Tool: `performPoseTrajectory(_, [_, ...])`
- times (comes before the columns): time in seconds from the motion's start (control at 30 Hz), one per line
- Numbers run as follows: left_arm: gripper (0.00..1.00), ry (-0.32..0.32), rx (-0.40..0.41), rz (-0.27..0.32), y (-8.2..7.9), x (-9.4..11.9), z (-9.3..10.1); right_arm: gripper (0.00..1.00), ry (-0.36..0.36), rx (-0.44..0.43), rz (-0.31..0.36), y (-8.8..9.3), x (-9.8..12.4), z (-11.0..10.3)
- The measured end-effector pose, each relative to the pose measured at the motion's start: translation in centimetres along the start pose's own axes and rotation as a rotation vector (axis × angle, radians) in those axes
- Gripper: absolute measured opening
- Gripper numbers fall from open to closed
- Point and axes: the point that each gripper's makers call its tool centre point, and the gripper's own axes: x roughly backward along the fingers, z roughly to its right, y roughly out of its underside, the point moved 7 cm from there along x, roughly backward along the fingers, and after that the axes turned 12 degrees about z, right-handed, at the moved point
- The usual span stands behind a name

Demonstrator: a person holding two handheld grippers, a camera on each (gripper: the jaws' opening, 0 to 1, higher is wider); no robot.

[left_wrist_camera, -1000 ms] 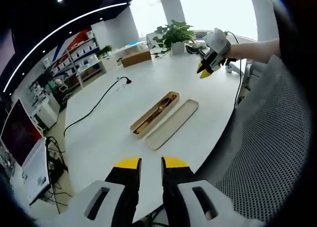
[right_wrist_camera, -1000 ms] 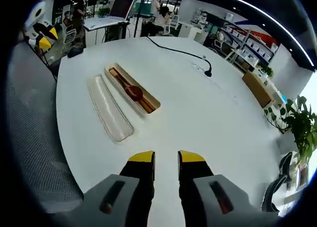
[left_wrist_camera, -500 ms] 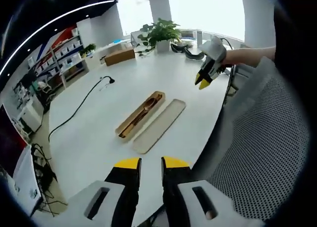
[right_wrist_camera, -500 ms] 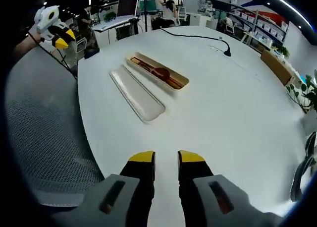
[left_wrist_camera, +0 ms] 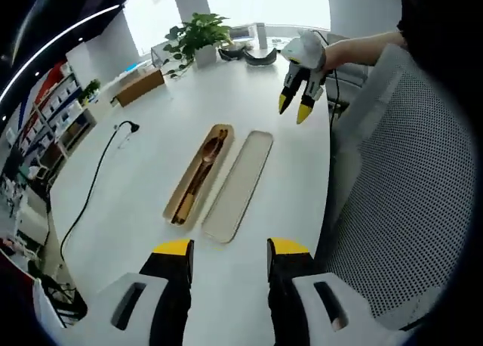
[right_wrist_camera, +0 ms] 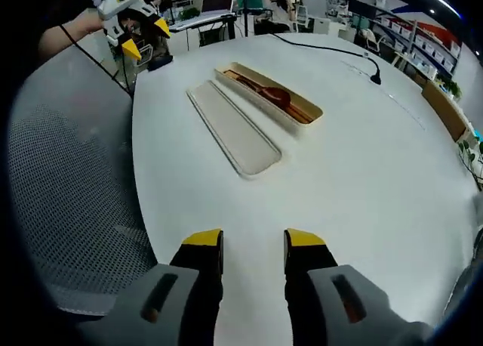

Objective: Arrange the utensils inside the cutlery case until each visible utensil rests in its matching compartment.

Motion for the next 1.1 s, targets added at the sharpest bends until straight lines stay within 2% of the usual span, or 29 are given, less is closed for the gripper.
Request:
performPoseTrajectory(0.23, [0.4,0.061,-0.032,-0.041,1.6,-3.0,-0.8,0.3,-0.033,0.033,-0.031,-0.5,-1.2,0.5])
performPoseTrajectory(0.37, [0.45,0.095,0.025,-0.089,3.2,-4.4,-1.4,0.31,-0.042,0.064,-0.051,-0.7,-1.8,0.9])
performPoseTrajectory(0.6, [0.52,0.13,0.023,-0.096,3.9,-6.8,-2.2,0.37,-0.061,0.122,-0.069,-2.0,-3.2,1.6])
performPoseTrajectory(0.8, [0.52,0.154,-0.001,-0.123,4.5,-8.6,-2.4,0.39,-0.101,0.171,-0.073,-3.1,-4.9,1.9])
performPoseTrajectory(0.9, [0.53,0.168,0.056,-0.131,4.9,-9.2,-2.3,0.4,-0.117,0.164,-0.061,-3.6,-5.4,2.4])
performPoseTrajectory(1.1, [0.54,0.163,0.066,-0.123,5.1,-9.6,-2.3,0.41,-0.153,0.2,-0.068,-4.3,-6.0,2.7])
